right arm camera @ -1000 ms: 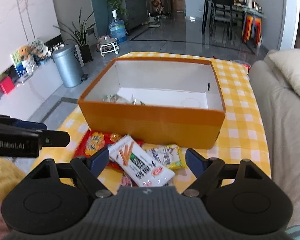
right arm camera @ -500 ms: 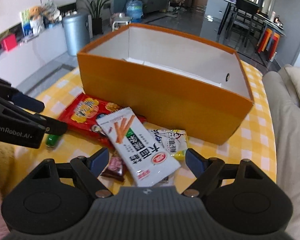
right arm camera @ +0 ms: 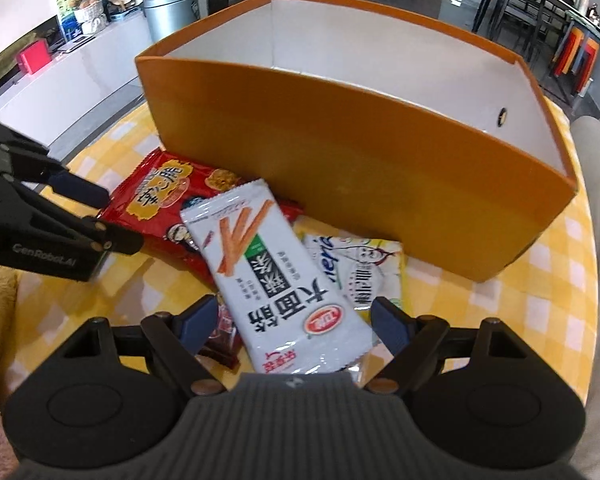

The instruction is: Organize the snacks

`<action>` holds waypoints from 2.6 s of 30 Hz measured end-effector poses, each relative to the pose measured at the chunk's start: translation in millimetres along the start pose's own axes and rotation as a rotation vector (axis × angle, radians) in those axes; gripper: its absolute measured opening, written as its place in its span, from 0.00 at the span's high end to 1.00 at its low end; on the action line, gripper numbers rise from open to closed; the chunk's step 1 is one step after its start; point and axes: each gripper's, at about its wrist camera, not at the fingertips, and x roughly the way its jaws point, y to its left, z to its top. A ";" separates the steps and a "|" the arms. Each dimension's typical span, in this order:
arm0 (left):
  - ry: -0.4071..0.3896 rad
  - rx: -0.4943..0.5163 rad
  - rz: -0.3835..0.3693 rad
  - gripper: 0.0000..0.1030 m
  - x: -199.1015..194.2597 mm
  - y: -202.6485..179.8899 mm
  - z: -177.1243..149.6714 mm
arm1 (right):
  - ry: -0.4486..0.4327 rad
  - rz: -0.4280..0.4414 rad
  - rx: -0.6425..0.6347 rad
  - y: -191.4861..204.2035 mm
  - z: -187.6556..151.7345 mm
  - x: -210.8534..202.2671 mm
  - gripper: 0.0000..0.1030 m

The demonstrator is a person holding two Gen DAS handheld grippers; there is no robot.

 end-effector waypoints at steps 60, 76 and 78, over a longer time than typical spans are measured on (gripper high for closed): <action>-0.037 0.317 -0.185 0.19 -5.7 -31.4 7.5 | 0.069 -0.063 0.423 -27.4 -21.3 -19.9 0.46; -0.017 0.668 -0.166 0.07 22.2 -44.5 23.0 | 0.047 -0.037 0.340 -20.3 -13.5 -20.4 0.43; -0.014 0.657 -0.173 0.06 25.6 -43.6 24.8 | 0.060 -0.051 0.310 -15.1 -12.8 -19.4 0.39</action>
